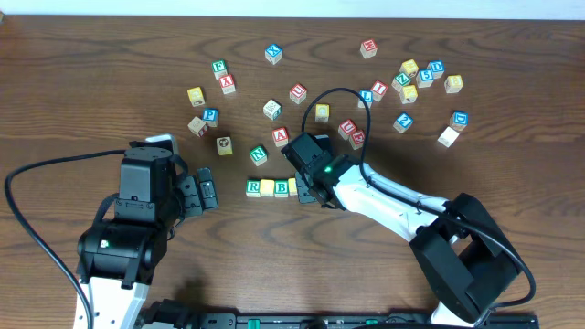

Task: Spell out ROBOT
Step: 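Lower the T block beside the O block and open the right gripper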

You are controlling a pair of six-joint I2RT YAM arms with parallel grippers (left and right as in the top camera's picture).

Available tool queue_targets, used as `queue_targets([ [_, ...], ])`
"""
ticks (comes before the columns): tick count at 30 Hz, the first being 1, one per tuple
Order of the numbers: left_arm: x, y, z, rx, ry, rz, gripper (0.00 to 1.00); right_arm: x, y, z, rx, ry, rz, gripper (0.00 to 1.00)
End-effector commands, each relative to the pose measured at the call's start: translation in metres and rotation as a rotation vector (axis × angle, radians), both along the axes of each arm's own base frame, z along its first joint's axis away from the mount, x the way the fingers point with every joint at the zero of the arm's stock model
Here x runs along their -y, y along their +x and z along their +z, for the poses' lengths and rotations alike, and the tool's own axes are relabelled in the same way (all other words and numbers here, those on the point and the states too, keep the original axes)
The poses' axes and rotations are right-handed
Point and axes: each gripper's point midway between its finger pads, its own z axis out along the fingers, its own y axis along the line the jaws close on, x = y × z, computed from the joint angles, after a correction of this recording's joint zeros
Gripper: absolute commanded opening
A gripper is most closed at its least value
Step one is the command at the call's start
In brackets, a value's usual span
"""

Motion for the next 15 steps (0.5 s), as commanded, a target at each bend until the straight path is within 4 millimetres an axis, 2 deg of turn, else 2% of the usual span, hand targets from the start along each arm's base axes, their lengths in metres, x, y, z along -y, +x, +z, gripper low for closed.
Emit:
queue_targets([
  [1, -0.0019, 0.0026, 0.0084, 0.02, 0.009, -0.001, 1.0, 0.0027, -0.0015, -0.0041, 0.013, -0.01, -0.027, 0.11],
  [11, -0.0019, 0.0026, 0.0084, 0.02, 0.009, -0.001, 1.0, 0.0006, 0.0009, -0.0036, 0.024, 0.002, -0.034, 0.13],
  [15, -0.0019, 0.0026, 0.0084, 0.02, 0.009, -0.001, 1.0, 0.0, 0.0013, -0.0034, 0.026, 0.004, -0.034, 0.22],
])
